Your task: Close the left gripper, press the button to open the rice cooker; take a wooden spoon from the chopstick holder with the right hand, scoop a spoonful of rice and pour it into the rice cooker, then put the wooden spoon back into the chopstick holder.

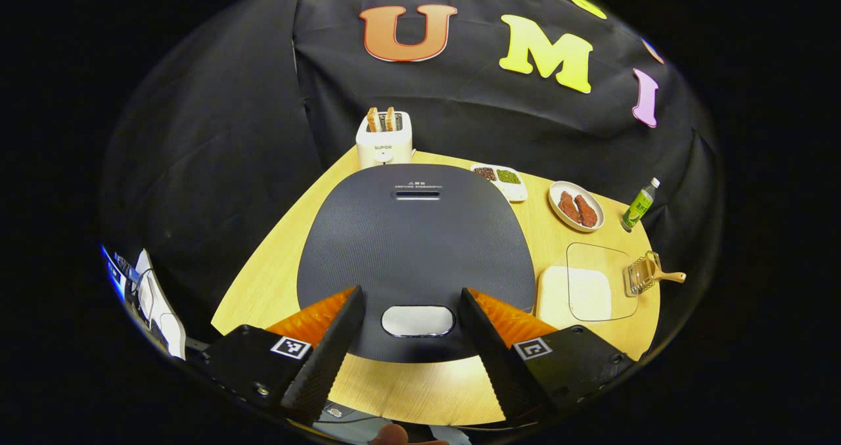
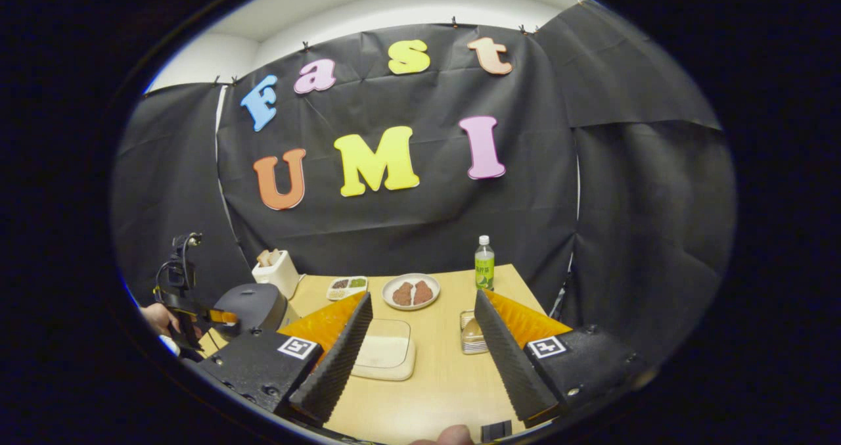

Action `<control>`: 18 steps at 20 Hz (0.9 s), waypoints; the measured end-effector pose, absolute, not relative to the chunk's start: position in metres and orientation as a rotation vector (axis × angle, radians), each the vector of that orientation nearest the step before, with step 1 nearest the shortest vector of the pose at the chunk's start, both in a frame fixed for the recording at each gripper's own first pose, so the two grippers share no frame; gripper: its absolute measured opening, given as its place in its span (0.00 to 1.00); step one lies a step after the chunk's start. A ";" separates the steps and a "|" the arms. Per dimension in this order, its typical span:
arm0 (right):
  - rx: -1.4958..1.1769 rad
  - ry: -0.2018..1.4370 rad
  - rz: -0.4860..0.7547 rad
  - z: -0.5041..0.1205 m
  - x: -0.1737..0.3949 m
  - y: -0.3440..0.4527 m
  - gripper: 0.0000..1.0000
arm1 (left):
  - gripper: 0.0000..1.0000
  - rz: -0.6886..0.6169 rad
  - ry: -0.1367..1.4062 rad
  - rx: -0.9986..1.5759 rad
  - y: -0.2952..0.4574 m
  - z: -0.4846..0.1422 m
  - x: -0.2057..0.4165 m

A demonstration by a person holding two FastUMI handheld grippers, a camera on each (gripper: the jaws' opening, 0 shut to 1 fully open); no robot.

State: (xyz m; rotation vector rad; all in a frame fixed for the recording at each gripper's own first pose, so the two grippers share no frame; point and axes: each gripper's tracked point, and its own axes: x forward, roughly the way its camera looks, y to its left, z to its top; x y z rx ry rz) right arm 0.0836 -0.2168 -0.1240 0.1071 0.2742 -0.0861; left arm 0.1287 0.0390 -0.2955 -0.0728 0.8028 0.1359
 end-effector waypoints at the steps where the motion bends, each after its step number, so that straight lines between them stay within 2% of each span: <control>1: 0.085 0.269 -0.086 -0.123 0.090 -0.221 1.00 | 0.96 0.144 0.800 -0.068 0.040 -0.296 0.129; 6: 0.039 0.242 -0.048 -0.108 0.111 -0.224 1.00 | 0.94 0.171 0.762 -0.146 0.037 -0.281 0.122; 9: 0.052 0.204 -0.066 -0.093 0.096 -0.222 1.00 | 0.95 0.154 0.663 -0.168 0.035 -0.246 0.113; 13: 0.034 0.122 -0.100 -0.061 0.050 -0.207 1.00 | 0.95 0.083 0.459 -0.153 0.024 -0.168 0.087; 18: 0.028 0.033 -0.138 -0.022 -0.037 -0.171 1.00 | 0.95 -0.012 0.217 -0.138 0.006 -0.074 0.007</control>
